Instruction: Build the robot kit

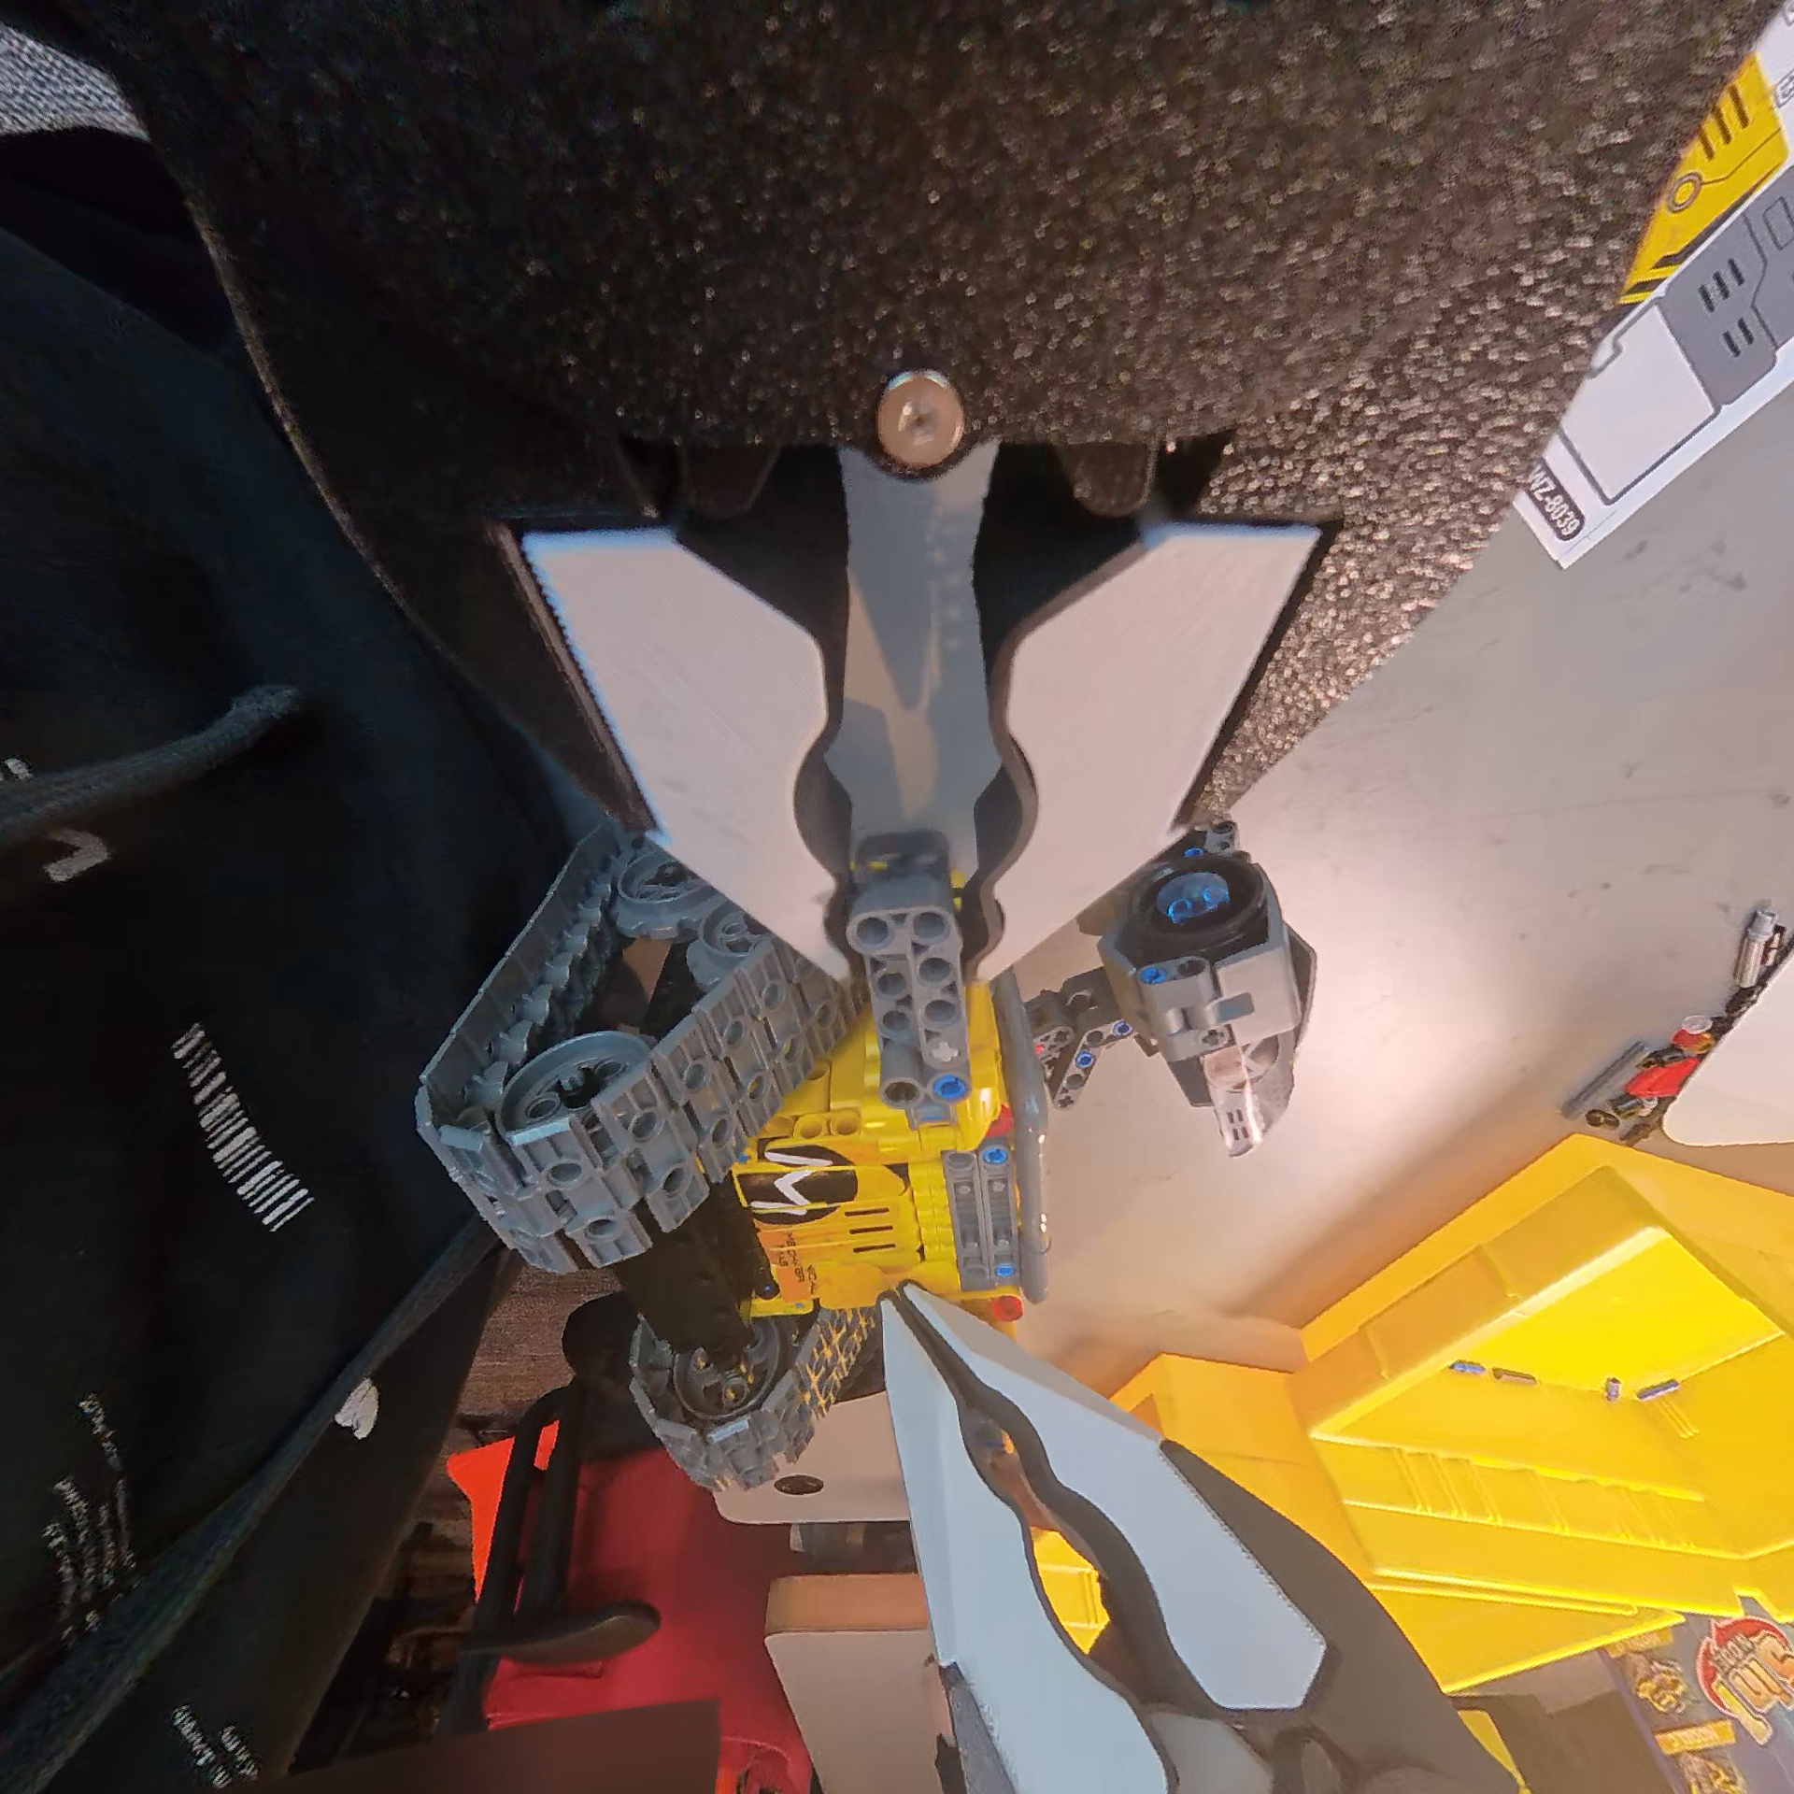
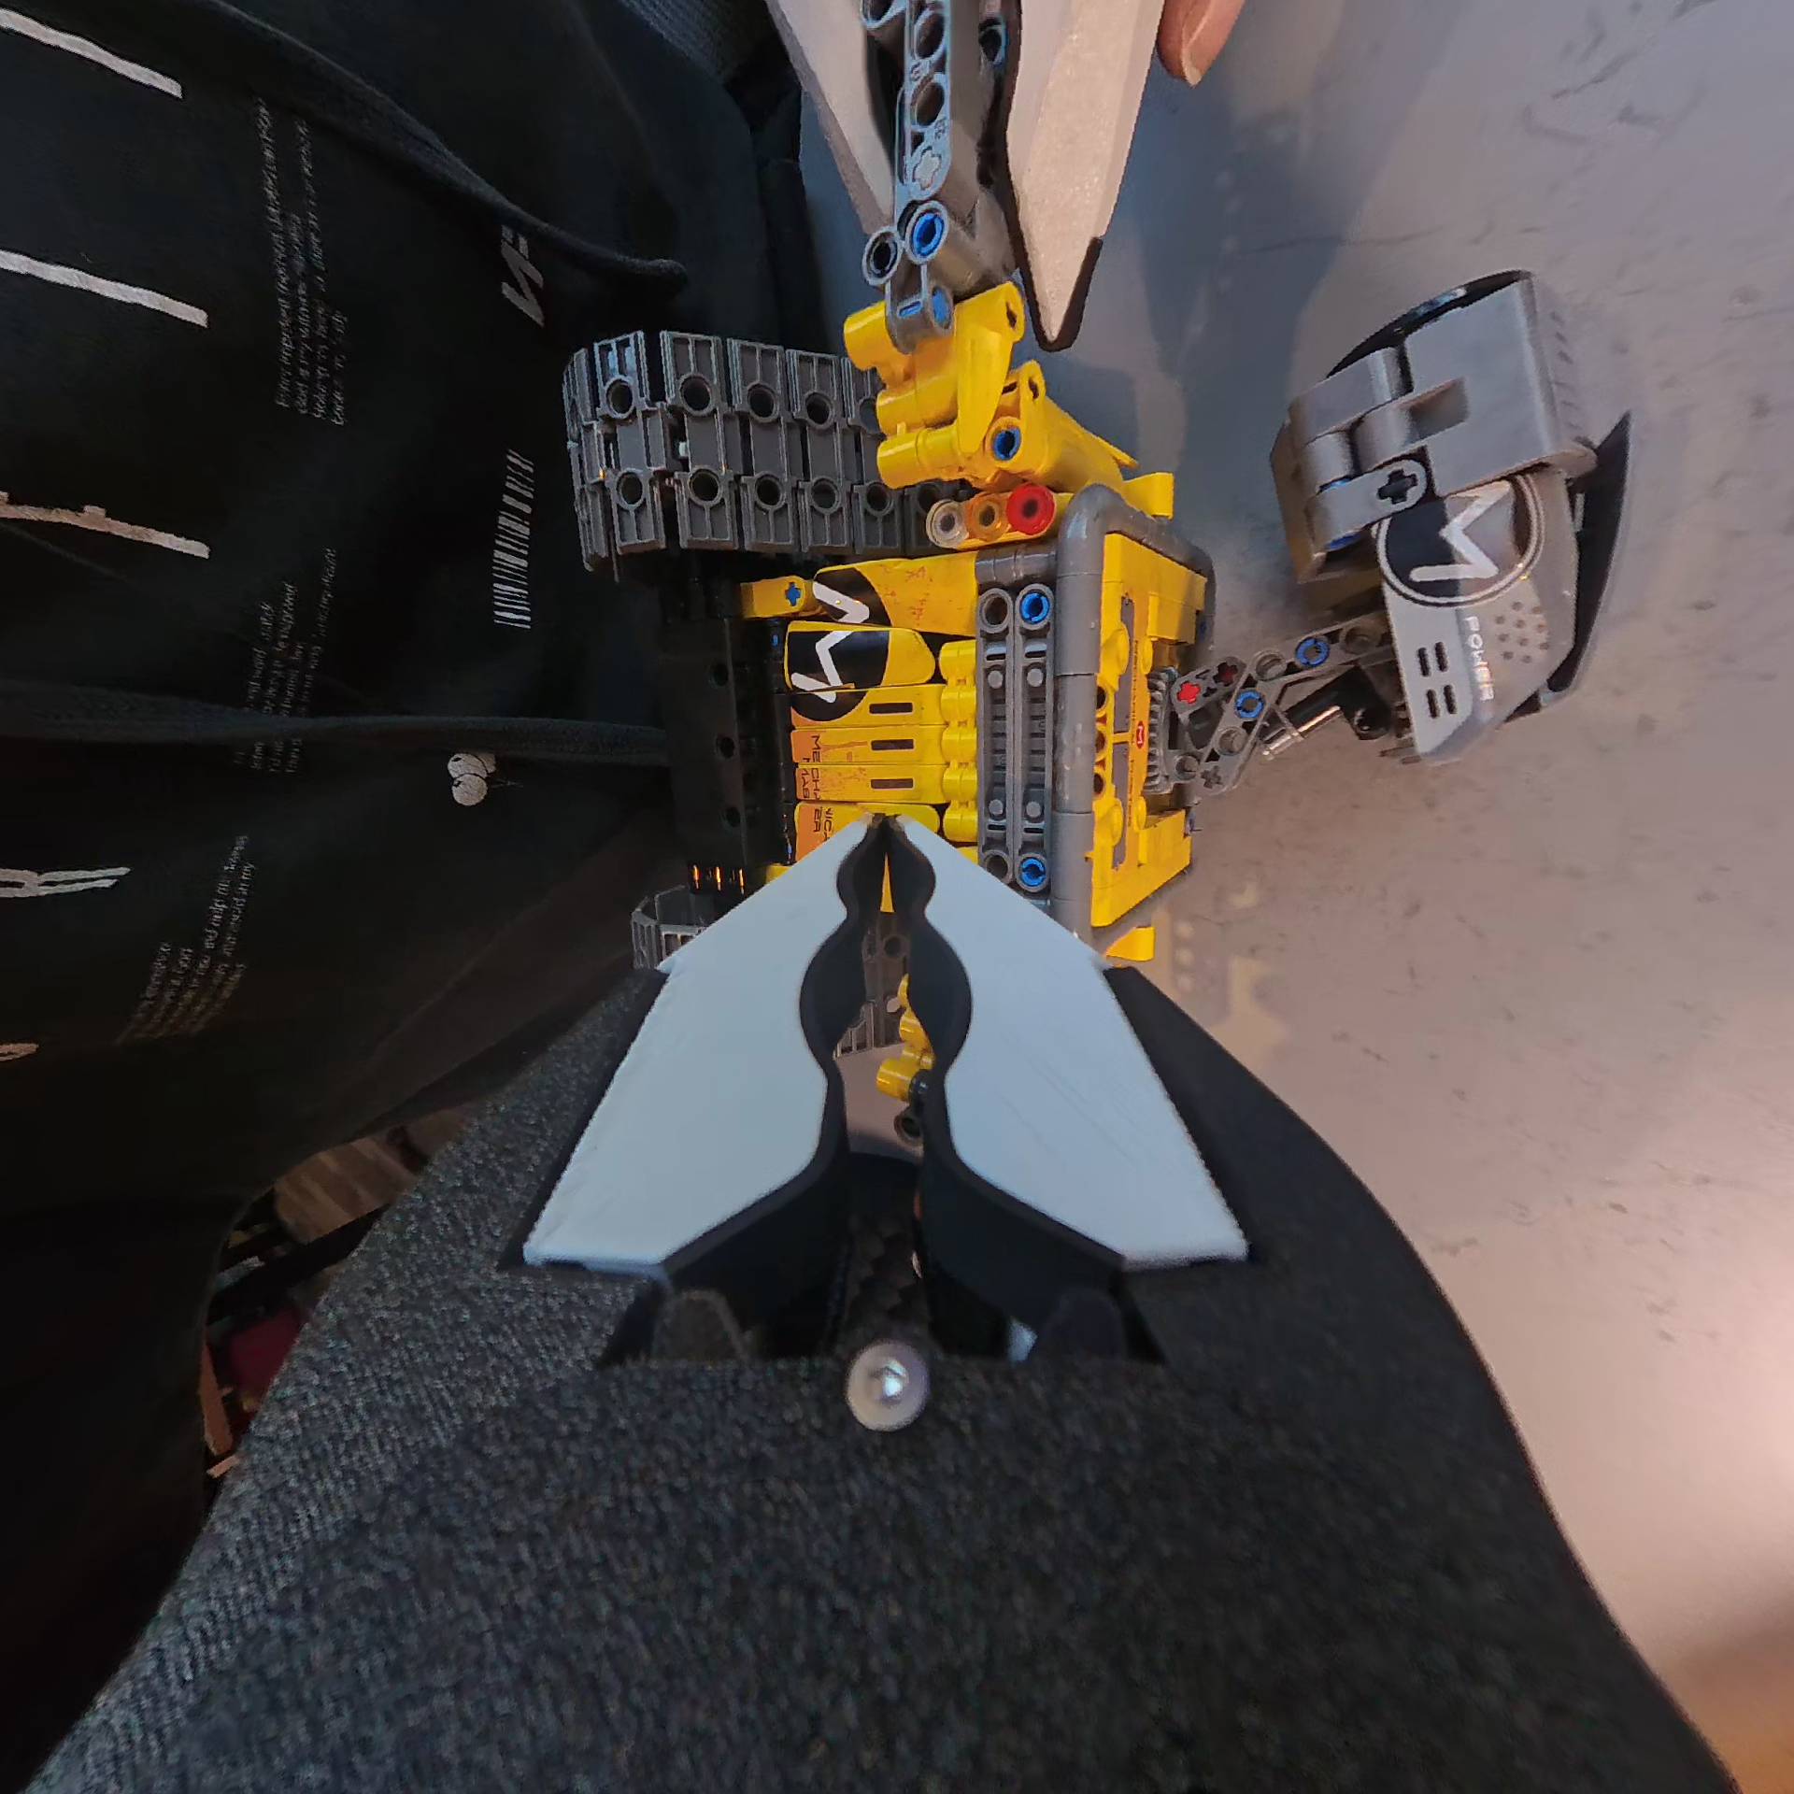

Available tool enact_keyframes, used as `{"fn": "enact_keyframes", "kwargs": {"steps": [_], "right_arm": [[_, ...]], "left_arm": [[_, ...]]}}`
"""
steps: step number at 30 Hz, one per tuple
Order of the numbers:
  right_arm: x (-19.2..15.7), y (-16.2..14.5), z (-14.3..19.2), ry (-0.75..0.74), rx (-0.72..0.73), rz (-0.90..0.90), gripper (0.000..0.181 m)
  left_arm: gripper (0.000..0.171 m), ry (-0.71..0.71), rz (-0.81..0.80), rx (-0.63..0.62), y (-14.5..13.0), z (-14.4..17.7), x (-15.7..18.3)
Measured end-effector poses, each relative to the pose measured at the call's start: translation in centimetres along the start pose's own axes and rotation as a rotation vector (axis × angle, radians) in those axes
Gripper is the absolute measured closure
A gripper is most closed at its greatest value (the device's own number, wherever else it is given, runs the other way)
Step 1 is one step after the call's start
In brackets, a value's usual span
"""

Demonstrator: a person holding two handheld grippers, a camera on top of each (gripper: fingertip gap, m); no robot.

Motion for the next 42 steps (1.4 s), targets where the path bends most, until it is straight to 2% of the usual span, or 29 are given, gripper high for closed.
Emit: {"fn": "enact_keyframes", "kwargs": {"steps": [3,5,8,12,16,20,31,42], "right_arm": [[0.0,0.0,0.0,-0.005,-0.002,0.004,0.181],[0.0,0.0,0.0,-0.005,0.000,0.007,0.181],[0.0,0.0,0.0,-0.009,0.007,0.015,0.181],[0.0,-0.1,0.0,-0.015,0.019,0.023,0.181],[-0.1,-0.2,0.0,-0.022,0.026,0.032,0.181],[-0.1,-0.2,0.0,-0.030,0.024,0.044,0.181],[0.0,-0.1,-0.1,-0.035,0.019,0.050,0.181],[0.0,-0.2,0.0,-0.042,0.027,0.051,0.181]], "left_arm": [[0.137,-0.010,0.017,0.002,0.4,1.2,-0.1],[0.137,0.008,0.021,0.044,1.5,2.6,-0.4],[0.147,0.058,-0.001,0.064,3.9,3.5,-0.6],[0.149,0.043,-0.082,-0.053,6.5,1.2,0.2],[0.154,-0.009,-0.176,-0.195,7.8,-2.1,1.1],[0.159,-0.018,-0.202,-0.280,8.4,-3.9,0.5],[0.171,-0.046,-0.247,-0.392,8.9,-6.7,0.5],[0.171,-0.094,-0.332,-0.535,8.1,-9.5,1.7]]}}
Point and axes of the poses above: each gripper's, where its closed fingertips meet, z back along the fingers, y out of its top, x = y × z across the jaws, the point moved 7 cm from there along z, back along the fingers, and after that the axes turned 2 degrees about -y, right-handed, at the moved point
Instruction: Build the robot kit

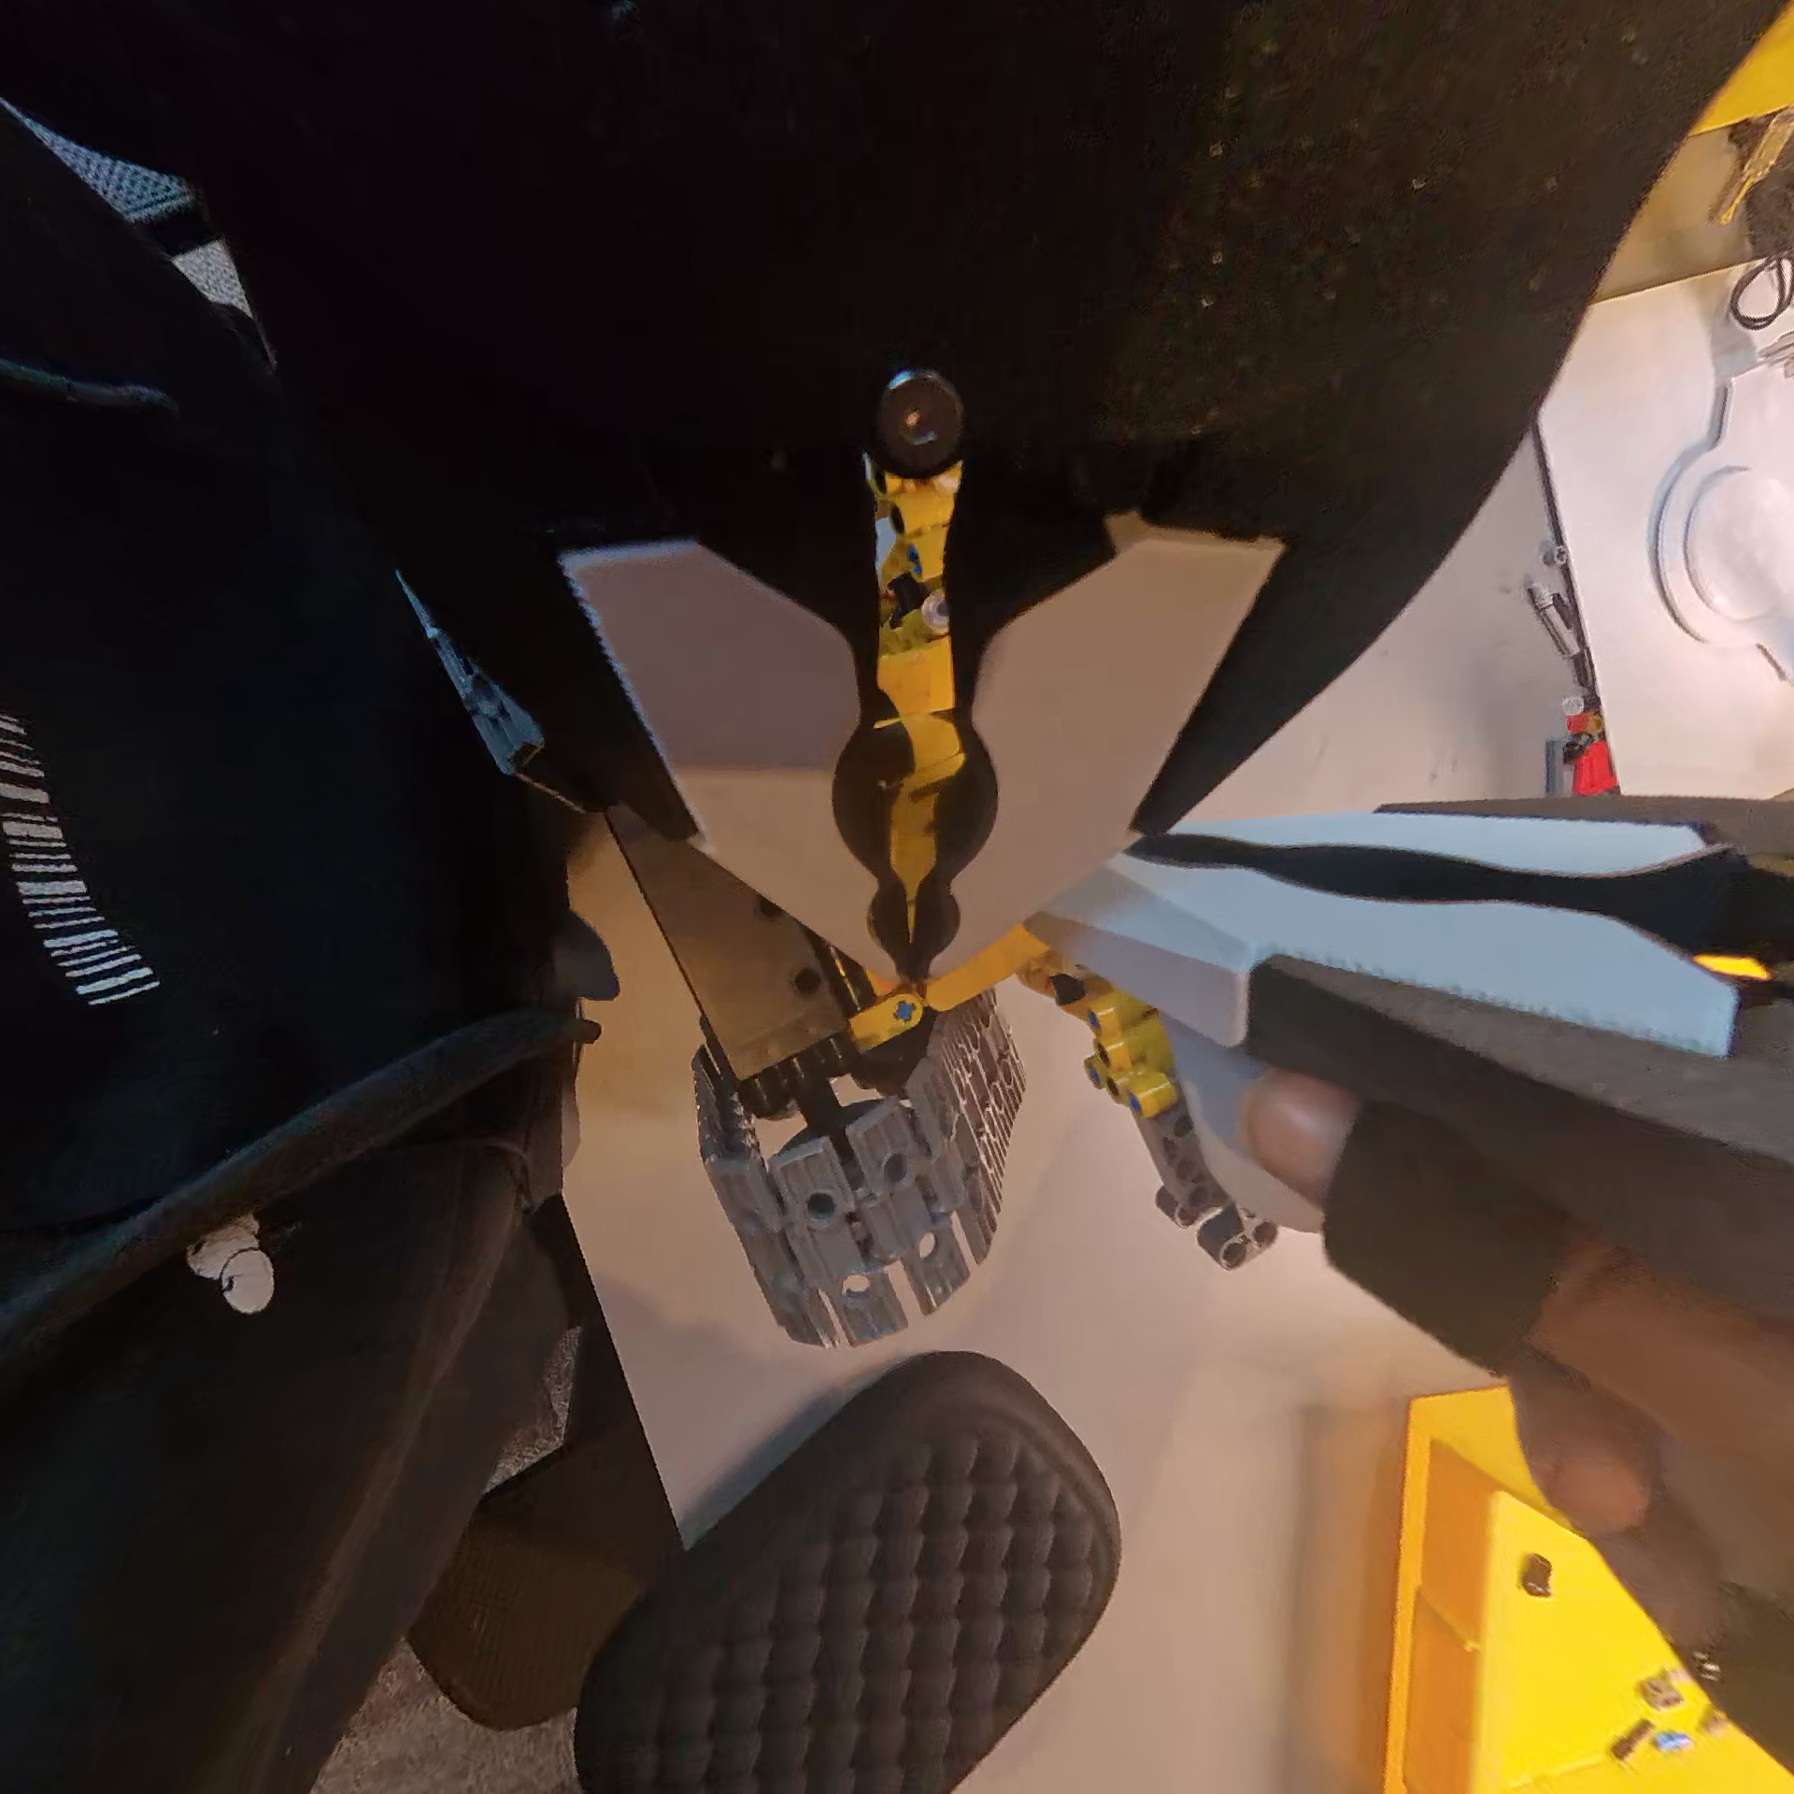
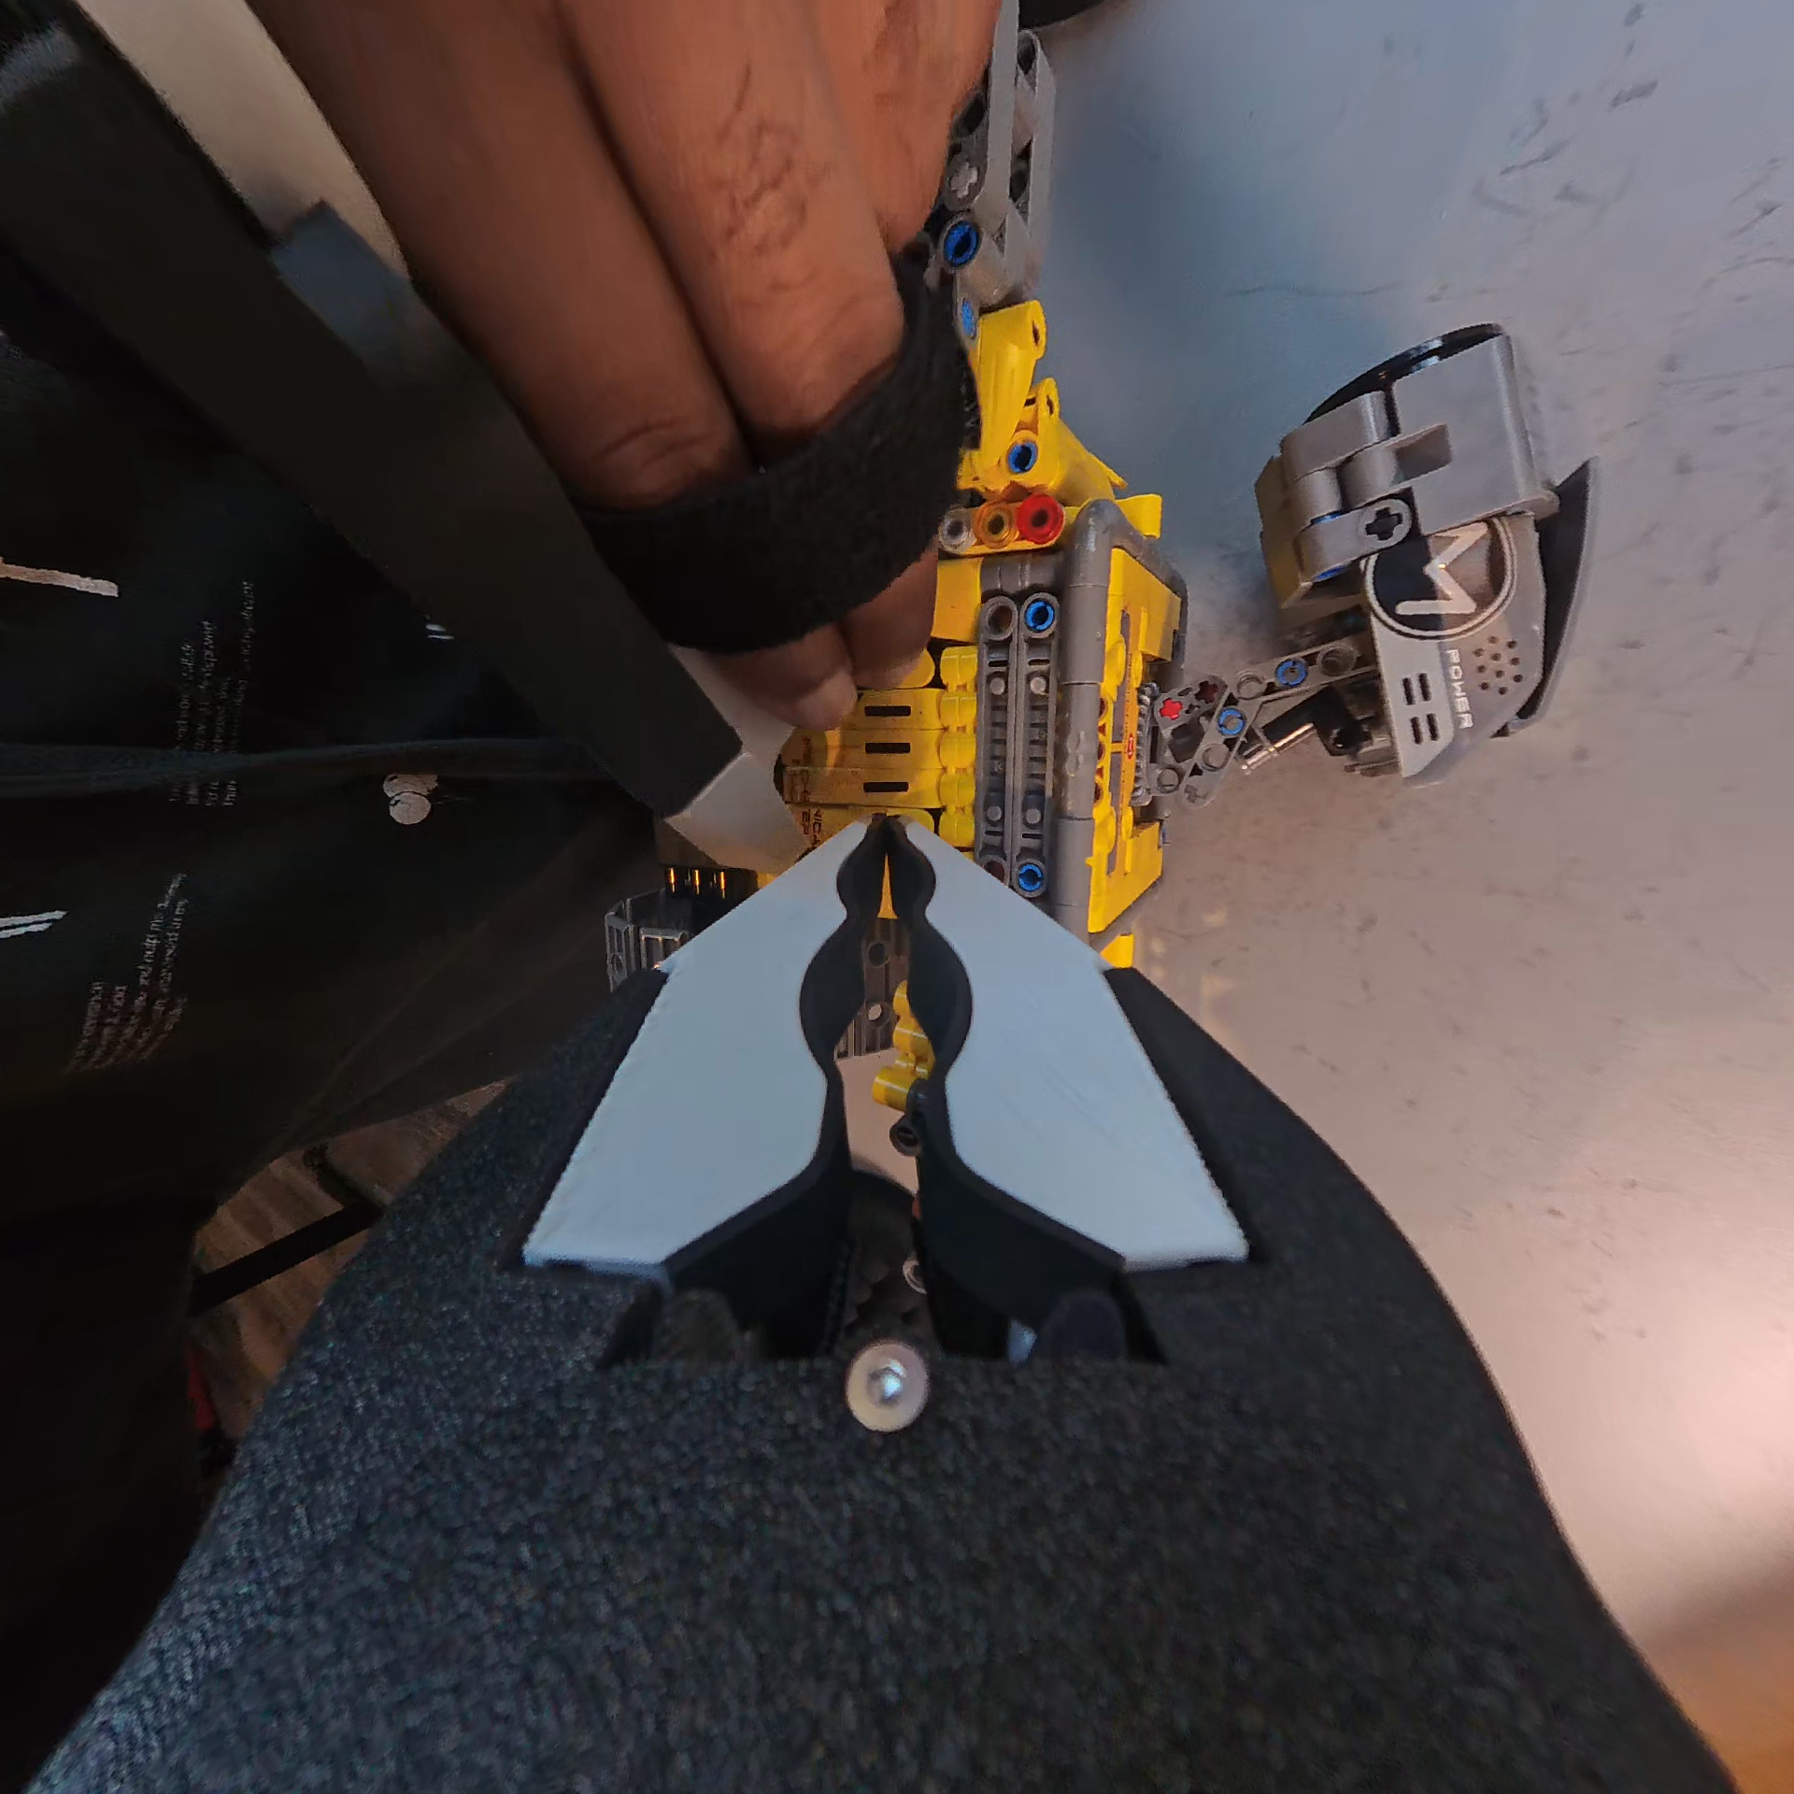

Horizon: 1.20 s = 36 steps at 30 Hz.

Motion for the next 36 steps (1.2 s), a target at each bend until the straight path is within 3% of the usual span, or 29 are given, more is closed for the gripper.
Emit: {"fn": "enact_keyframes", "kwargs": {"steps": [15,19,23,26,31,36], "right_arm": [[0.0,-0.1,-0.1,0.009,0.008,0.008,0.181],[0.0,-0.1,0.0,0.007,0.012,0.012,0.181],[0.0,-0.2,0.0,0.005,0.021,0.013,0.181],[0.0,-0.2,0.0,0.004,0.016,0.012,0.181],[0.0,-0.1,0.0,-0.004,0.001,0.012,0.181],[0.1,0.0,-0.1,-0.018,-0.017,0.011,0.181]], "left_arm": [[0.171,-0.079,-0.006,-0.124,0.9,-0.5,-0.3],[0.171,-0.058,0.014,-0.080,0.7,0.2,-0.4],[0.171,0.036,0.129,0.079,0.4,4.2,-1.8],[0.171,0.108,0.191,0.112,-1.1,5.9,-2.5],[0.163,0.109,0.265,0.084,-3.8,5.1,-2.2],[0.151,0.037,0.312,0.085,-4.7,3.8,-1.6]]}}
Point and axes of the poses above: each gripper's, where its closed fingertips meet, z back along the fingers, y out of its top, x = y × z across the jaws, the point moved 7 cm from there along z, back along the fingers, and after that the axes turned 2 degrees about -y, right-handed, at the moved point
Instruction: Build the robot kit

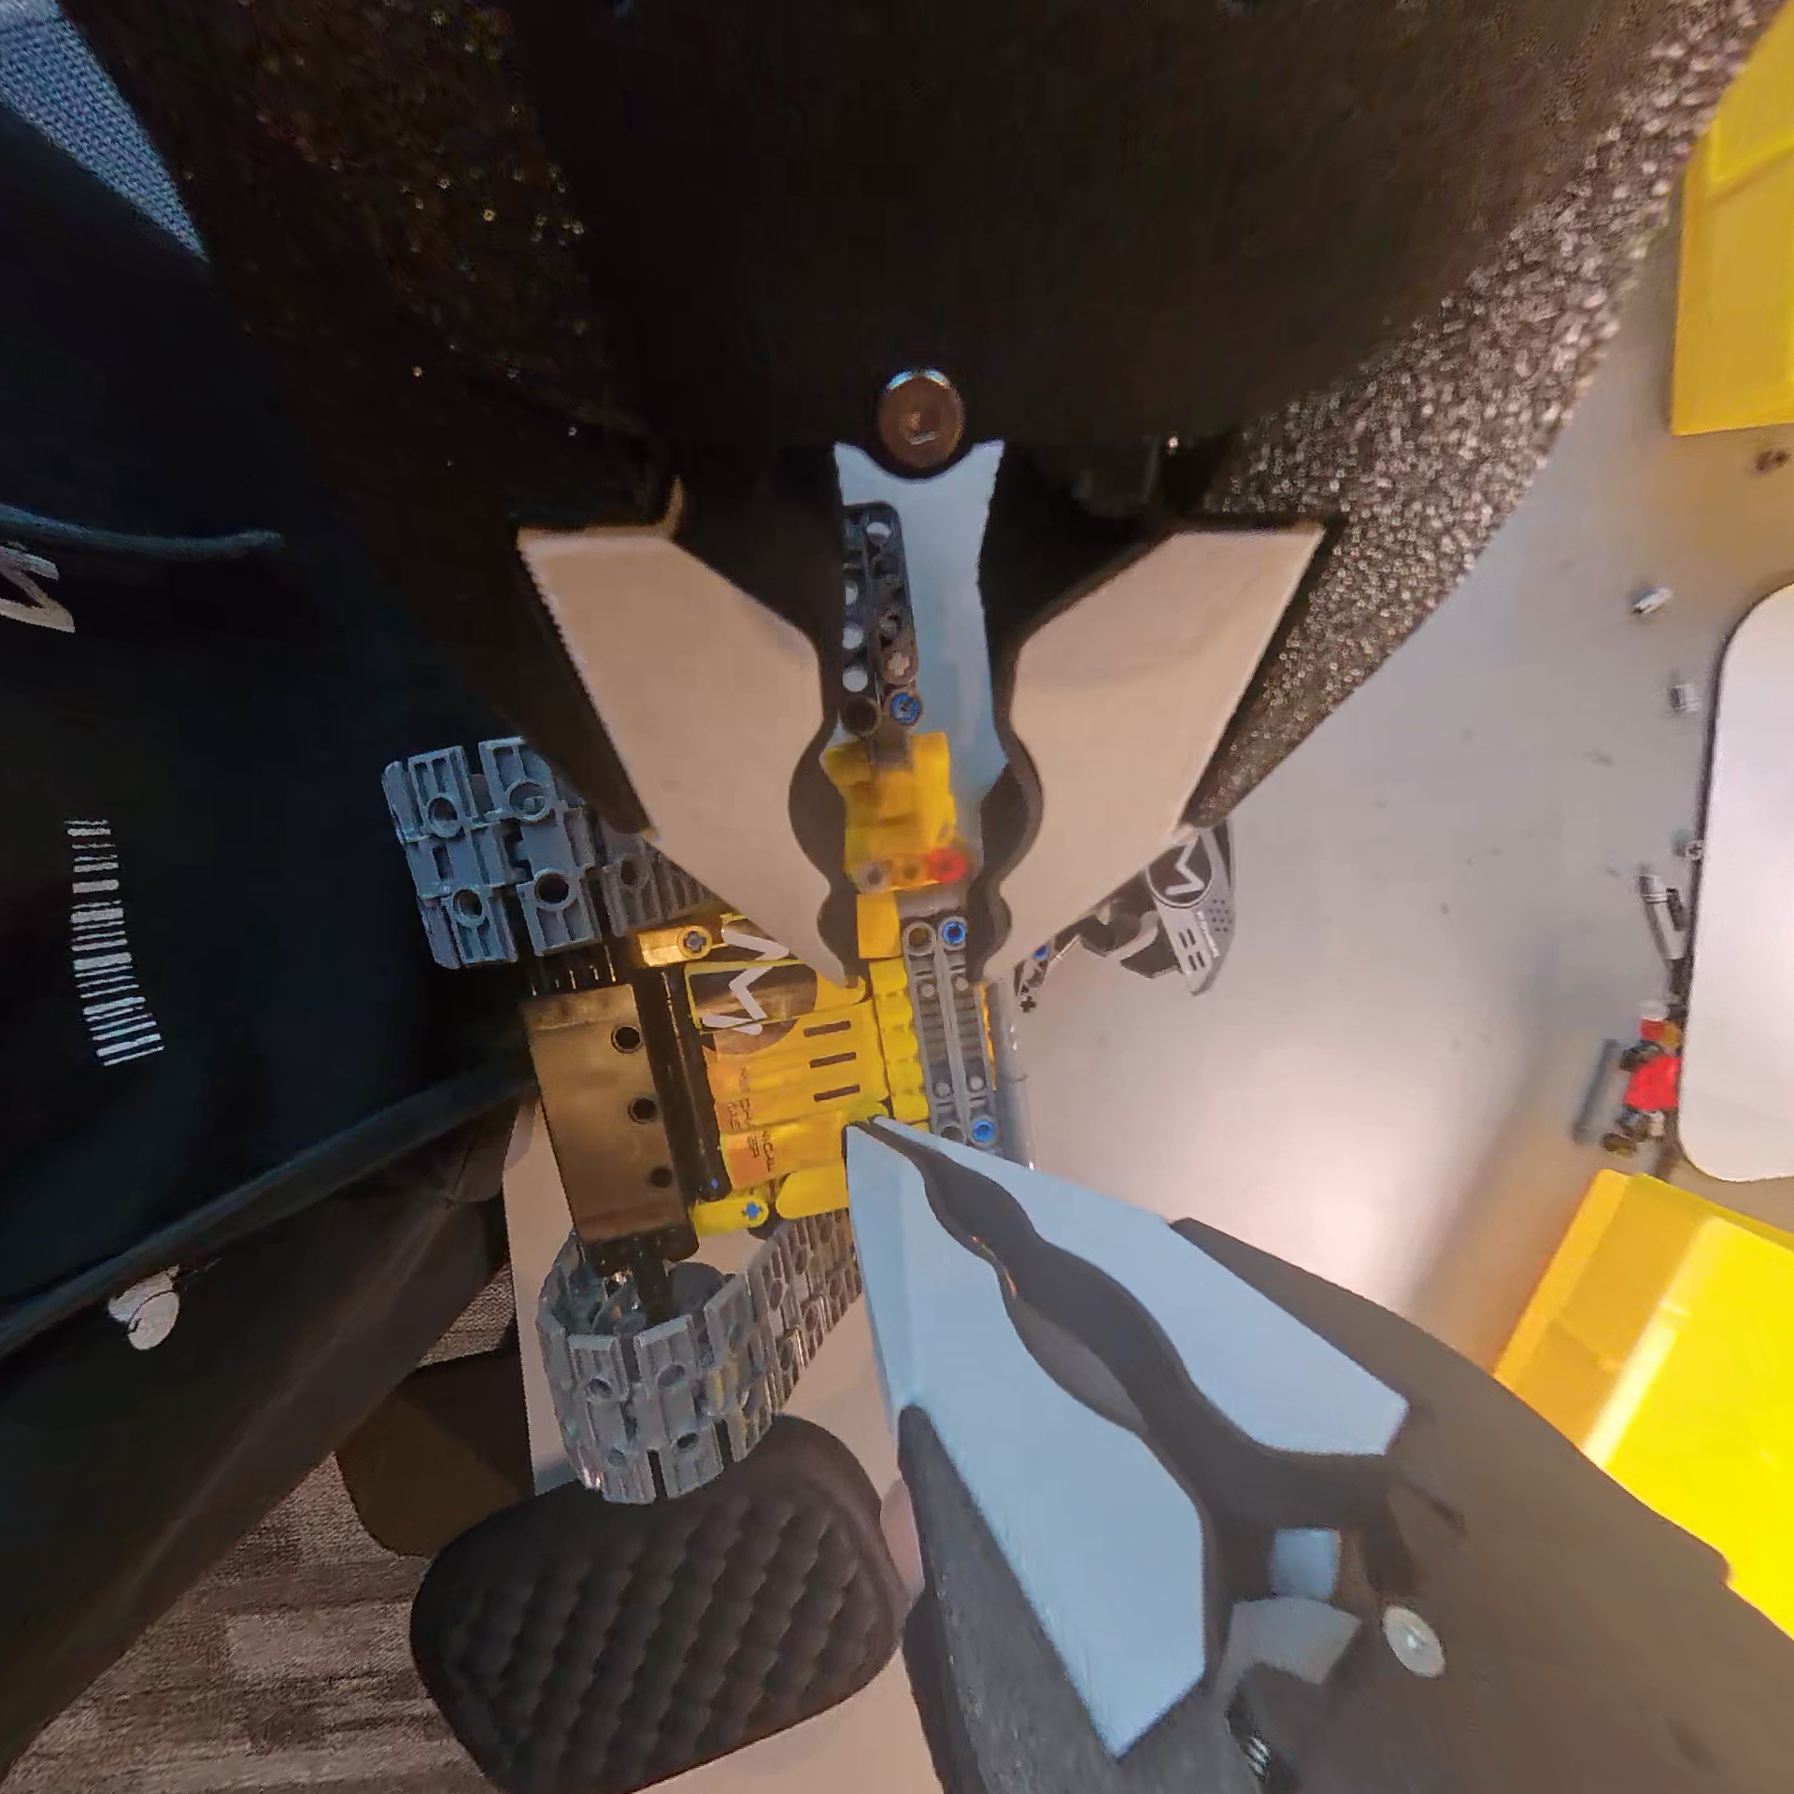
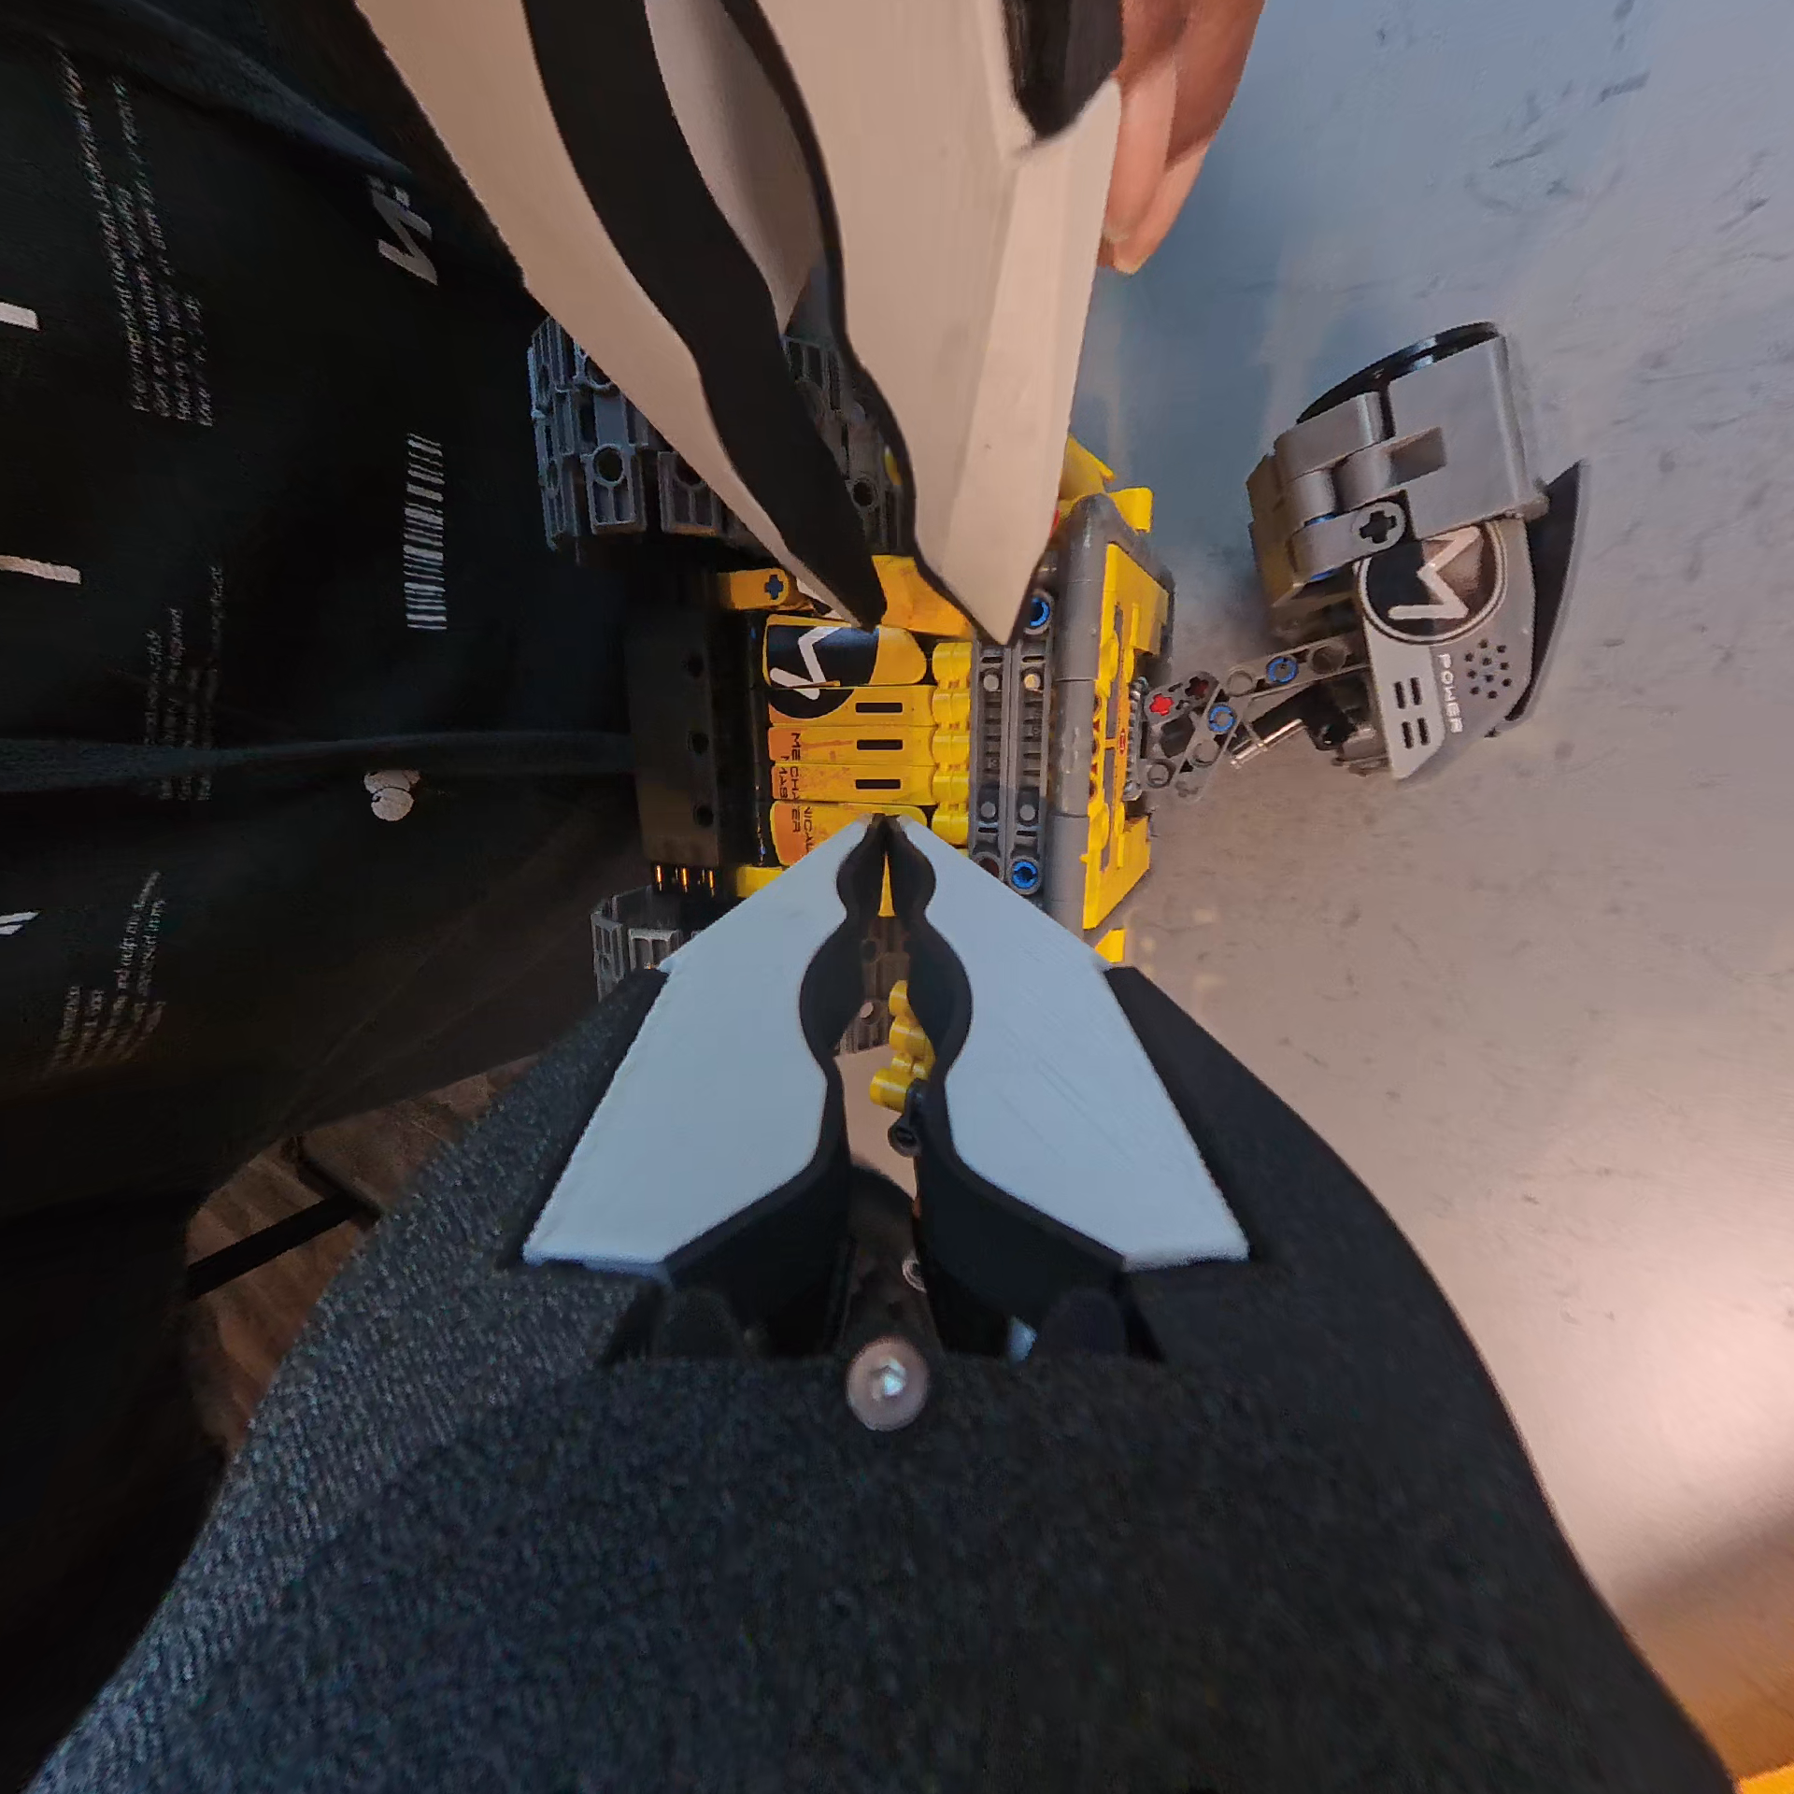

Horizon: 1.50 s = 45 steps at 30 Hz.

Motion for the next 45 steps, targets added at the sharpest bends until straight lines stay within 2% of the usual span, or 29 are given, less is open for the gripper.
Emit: {"fn": "enact_keyframes", "kwargs": {"steps": [5,9,22,25,28,34,38,40,45], "right_arm": [[0.0,0.2,-0.1,-0.021,-0.030,0.008,0.181],[-0.1,0.2,-0.1,-0.044,-0.040,0.023,0.181],[-0.2,0.3,0.7,-0.213,-0.026,0.189,0.178],[-0.7,0.5,2.1,-0.218,0.046,0.215,0.178],[-1.6,-0.1,1.9,-0.190,0.024,0.269,0.181],[-1.7,-0.5,-0.4,-0.158,-0.080,0.283,0.181],[-1.5,0.3,-0.5,-0.138,-0.085,0.257,0.181],[-1.3,0.5,-0.5,-0.122,-0.094,0.230,0.181],[-0.7,0.4,-0.3,-0.109,-0.069,0.167,0.181]], "left_arm": [[0.148,-0.044,-0.016,-0.032,-0.2,-1.2,0.3],[0.160,-0.082,-0.029,-0.007,-0.2,-1.4,0.7],[0.164,-0.093,-0.025,0.050,-0.5,-1.4,0.9],[0.159,-0.076,-0.027,0.070,-0.5,-1.1,0.9],[0.148,-0.074,0.003,0.143,-0.4,0.3,0.9],[0.133,-0.031,0.075,0.159,-3.3,2.1,0.6],[0.140,-0.037,0.132,0.192,-5.3,1.7,1.1],[0.150,-0.008,0.112,0.206,-5.5,1.2,1.3],[0.153,0.022,0.089,0.246,-5.7,1.0,1.3]]}}
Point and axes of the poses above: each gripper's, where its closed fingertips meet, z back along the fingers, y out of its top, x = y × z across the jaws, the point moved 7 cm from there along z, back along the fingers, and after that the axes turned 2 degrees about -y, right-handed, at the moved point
